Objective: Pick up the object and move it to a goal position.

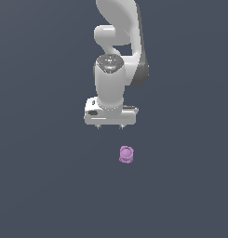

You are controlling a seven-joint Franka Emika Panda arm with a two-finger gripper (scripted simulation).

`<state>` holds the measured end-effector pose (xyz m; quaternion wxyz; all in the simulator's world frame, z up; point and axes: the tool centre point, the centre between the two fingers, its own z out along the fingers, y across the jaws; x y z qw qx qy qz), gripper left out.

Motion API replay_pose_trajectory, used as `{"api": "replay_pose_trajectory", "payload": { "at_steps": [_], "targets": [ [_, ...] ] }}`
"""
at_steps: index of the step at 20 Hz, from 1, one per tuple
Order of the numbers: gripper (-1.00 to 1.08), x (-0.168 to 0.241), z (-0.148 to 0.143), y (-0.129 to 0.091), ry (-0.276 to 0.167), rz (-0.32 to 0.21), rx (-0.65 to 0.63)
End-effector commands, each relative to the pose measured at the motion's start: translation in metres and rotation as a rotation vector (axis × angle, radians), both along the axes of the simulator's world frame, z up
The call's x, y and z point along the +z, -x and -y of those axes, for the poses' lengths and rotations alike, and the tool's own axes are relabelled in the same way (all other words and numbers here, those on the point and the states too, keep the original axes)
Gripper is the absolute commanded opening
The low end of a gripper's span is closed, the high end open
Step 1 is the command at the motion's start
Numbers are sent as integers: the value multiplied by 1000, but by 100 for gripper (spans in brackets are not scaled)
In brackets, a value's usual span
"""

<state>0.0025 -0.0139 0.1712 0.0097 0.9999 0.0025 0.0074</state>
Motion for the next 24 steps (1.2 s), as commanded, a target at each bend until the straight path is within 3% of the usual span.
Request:
{"api": "replay_pose_trajectory", "payload": {
  "at_steps": [1, 13, 24],
  "targets": [
    [100, 0, 0, 0, 0, 0, 0],
    [100, -12, -29, 10, 4, -39, 49],
    [100, -27, -39, -14, -3, -31, -11]
  ]
}}
